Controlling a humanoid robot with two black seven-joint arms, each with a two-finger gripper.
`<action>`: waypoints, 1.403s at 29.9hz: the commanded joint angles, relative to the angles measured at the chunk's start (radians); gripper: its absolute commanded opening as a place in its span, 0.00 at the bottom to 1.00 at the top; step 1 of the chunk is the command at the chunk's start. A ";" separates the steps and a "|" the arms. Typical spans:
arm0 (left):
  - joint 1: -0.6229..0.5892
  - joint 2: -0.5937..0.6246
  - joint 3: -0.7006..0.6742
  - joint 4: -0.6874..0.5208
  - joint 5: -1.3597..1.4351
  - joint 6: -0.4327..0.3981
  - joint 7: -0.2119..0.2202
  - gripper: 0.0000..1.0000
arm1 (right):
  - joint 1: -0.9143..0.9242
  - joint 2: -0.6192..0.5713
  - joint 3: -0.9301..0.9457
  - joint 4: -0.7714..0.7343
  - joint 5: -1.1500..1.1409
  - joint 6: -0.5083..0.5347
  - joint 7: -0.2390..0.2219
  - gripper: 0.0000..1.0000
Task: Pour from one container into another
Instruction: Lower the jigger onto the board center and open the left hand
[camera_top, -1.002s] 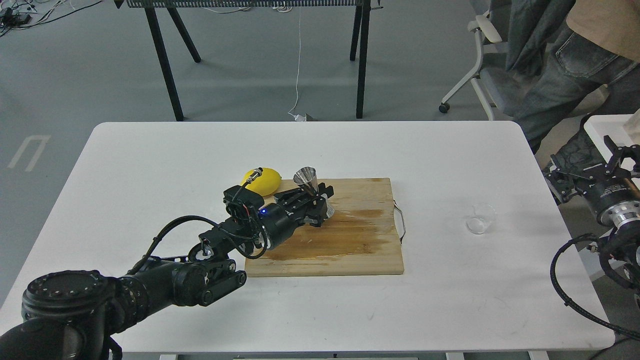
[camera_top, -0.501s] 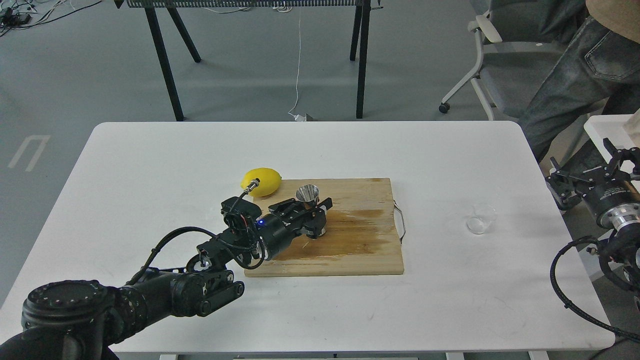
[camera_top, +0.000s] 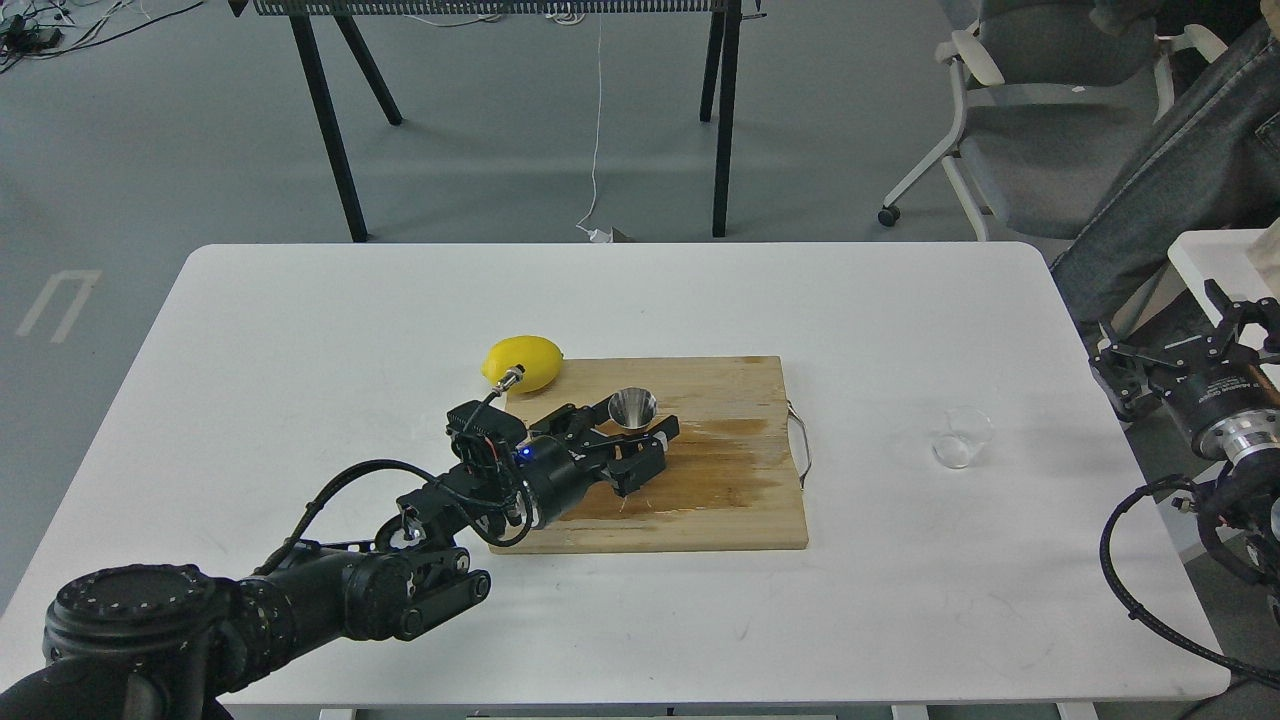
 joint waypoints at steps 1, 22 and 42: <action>0.003 0.000 0.000 0.000 -0.001 0.000 0.000 0.92 | -0.005 0.000 0.001 0.000 0.000 0.000 0.000 1.00; 0.049 0.000 -0.003 -0.041 0.003 0.000 0.000 0.92 | -0.014 0.000 0.001 0.000 0.000 0.000 0.000 1.00; 0.049 0.021 -0.001 -0.038 0.001 0.000 0.000 0.92 | -0.017 0.002 0.003 0.001 0.000 0.000 0.002 1.00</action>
